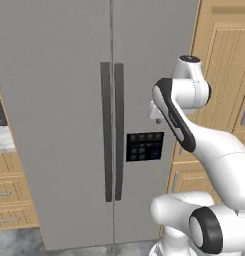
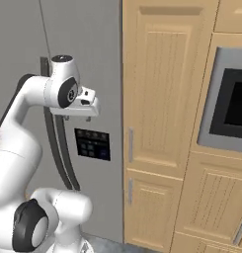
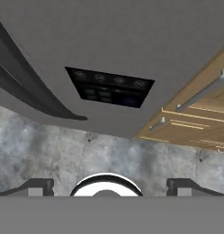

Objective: Open the fridge, remove the banana, garlic, and shrimp, and place them on any counter.

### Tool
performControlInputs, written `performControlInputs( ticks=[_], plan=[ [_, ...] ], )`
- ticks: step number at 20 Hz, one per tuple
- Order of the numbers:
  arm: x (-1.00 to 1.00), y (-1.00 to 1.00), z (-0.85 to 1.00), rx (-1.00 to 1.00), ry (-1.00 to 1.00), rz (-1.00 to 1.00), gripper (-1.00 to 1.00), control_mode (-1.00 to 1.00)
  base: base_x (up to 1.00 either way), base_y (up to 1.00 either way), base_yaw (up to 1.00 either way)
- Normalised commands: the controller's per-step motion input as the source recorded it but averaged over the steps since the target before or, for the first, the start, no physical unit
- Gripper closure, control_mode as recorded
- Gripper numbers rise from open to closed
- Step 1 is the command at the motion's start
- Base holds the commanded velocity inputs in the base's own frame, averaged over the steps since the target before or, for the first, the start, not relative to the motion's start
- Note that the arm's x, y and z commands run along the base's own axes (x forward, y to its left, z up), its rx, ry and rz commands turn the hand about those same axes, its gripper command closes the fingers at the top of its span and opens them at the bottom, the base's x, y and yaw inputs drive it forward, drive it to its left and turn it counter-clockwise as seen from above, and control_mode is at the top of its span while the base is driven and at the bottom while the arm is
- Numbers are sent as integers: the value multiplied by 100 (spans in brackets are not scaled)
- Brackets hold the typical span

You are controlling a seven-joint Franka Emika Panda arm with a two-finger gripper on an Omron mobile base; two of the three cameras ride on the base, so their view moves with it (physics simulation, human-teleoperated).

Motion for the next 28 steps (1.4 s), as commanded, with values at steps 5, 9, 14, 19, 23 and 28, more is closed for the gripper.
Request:
performControlInputs(
  ticks=[5,9,14,19,23,28],
  plan=[
    [0,0,0,0,0,0,-100,100,2,-49,57],
    [0,0,0,0,0,0,-100,100,4,-46,59],
    [0,-2,0,0,0,2,-100,-100,5,-24,24],
    [0,43,0,-12,-8,2,-100,-100,0,0,0],
    [13,100,0,-26,-27,-28,-100,-100,0,0,0],
    [65,94,0,-26,-24,-45,-100,-100,0,0,0]
  ],
)
